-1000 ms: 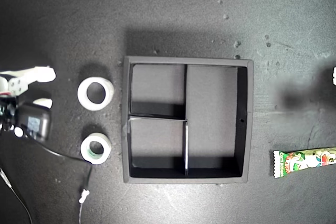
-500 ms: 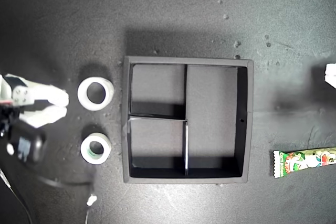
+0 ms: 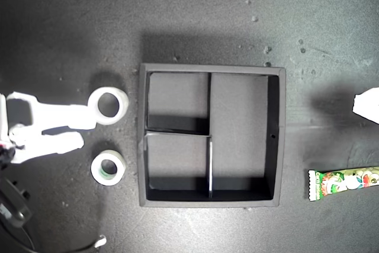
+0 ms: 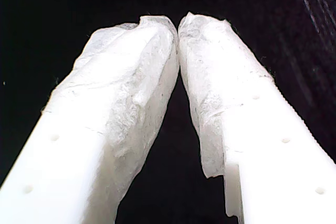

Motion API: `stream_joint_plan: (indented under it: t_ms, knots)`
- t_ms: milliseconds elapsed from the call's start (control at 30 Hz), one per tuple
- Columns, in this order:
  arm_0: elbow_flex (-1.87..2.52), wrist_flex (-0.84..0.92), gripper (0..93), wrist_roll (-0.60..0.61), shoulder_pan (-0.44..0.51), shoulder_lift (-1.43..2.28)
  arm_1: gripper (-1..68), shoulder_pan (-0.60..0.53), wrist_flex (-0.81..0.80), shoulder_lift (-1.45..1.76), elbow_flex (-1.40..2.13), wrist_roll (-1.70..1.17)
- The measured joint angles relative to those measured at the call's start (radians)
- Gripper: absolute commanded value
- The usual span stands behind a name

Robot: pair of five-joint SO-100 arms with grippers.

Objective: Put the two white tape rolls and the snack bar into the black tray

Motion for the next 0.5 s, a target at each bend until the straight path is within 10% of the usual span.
stream_joint_plan:
  t_ms: [500]
  knots:
    - [-0.291,0.011,18.7,0.009,-0.006,-0.727,-0.3,0.015,0.049,0.0,0.0,0.054]
